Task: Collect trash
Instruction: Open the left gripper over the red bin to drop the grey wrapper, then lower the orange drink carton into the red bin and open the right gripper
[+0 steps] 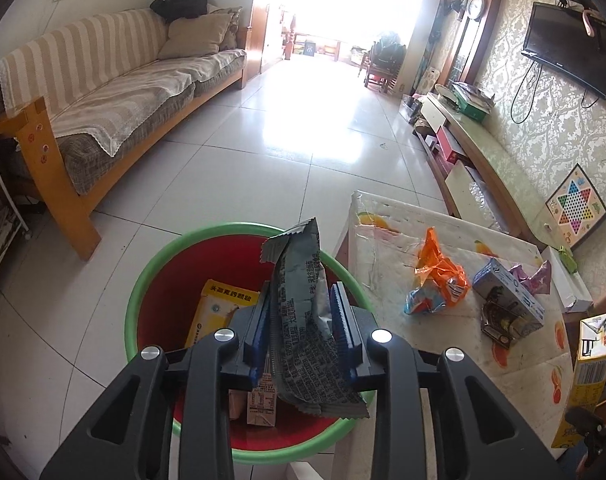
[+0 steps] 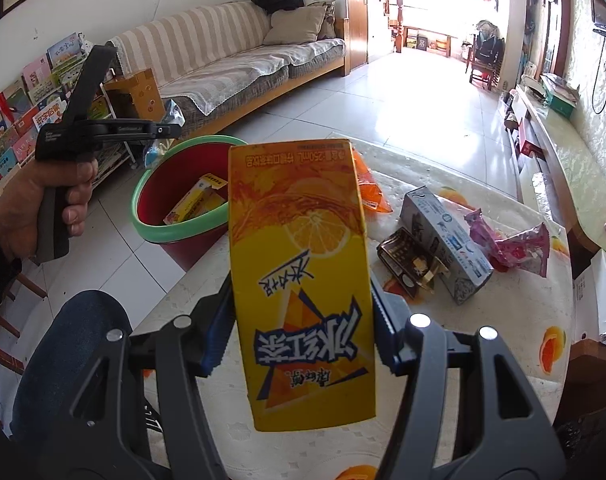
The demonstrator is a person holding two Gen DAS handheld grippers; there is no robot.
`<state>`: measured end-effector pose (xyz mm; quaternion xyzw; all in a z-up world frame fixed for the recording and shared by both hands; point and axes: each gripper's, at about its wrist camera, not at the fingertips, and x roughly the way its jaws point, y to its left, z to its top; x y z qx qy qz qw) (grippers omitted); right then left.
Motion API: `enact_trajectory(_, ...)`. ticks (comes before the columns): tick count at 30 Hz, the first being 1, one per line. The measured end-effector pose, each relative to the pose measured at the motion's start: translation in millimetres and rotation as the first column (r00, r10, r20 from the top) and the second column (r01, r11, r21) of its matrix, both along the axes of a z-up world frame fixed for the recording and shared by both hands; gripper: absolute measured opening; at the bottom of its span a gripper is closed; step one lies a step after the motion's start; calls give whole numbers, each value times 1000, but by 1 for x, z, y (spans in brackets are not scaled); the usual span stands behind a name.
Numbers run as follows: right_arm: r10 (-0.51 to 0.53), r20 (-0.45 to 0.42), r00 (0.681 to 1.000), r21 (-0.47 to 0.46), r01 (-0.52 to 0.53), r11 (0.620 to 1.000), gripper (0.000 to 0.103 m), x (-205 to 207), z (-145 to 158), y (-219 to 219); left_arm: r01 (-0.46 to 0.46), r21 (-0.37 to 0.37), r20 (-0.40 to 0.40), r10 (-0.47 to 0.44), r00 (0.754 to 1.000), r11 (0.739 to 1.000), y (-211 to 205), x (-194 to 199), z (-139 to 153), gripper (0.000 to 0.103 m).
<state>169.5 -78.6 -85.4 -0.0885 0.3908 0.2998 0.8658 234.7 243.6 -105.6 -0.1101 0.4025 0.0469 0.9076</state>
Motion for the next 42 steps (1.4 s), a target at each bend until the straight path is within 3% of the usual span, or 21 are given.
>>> enact_trajectory(1, 0, 0, 1000, -1, 0, 1000, 58, -1, 0, 2, -1, 3, -2, 1, 1000, 1000, 1, 1, -1, 32)
enact_trajectory(4, 0, 0, 1000, -8, 0, 1000, 58, 1, 0, 5, -10, 9, -4, 10, 1000, 1000, -2, 2, -2, 77)
enact_trajectory(5, 1, -2, 1000, -8, -1, 1000, 58, 1, 0, 6, -12, 13, 1, 12, 1000, 1000, -3, 0, -3, 85)
enact_trajectory(8, 5, 0, 1000, -13, -5, 1000, 58, 3, -1, 11, -14, 38, -5, 14, 1000, 999, -7, -6, -5, 93)
enact_trajectory(17, 68, 7, 998, -19, -68, 998, 58, 13, 2, 53, -46, 33, -13, 46, 999, 998, 8, -35, -6, 95)
enact_trajectory(28, 170, 50, 984, -22, -169, 985, 58, 52, 6, 162, -132, 17, 4, 132, 991, 991, 48, -86, -4, 95)
enact_trajectory(34, 191, 30, 981, -42, -190, 981, 58, 73, -9, 215, -200, -24, 15, 200, 980, 980, 72, -118, -7, 95)
enact_trajectory(40, 222, -37, 974, -120, -225, 967, 58, 83, -40, 254, -233, -40, 3, 233, 972, 972, 86, -136, -16, 95)
enact_trajectory(42, 225, -45, 973, -149, -229, 962, 67, 82, -47, 260, -239, -41, -1, 239, 971, 970, 89, -139, -18, 95)
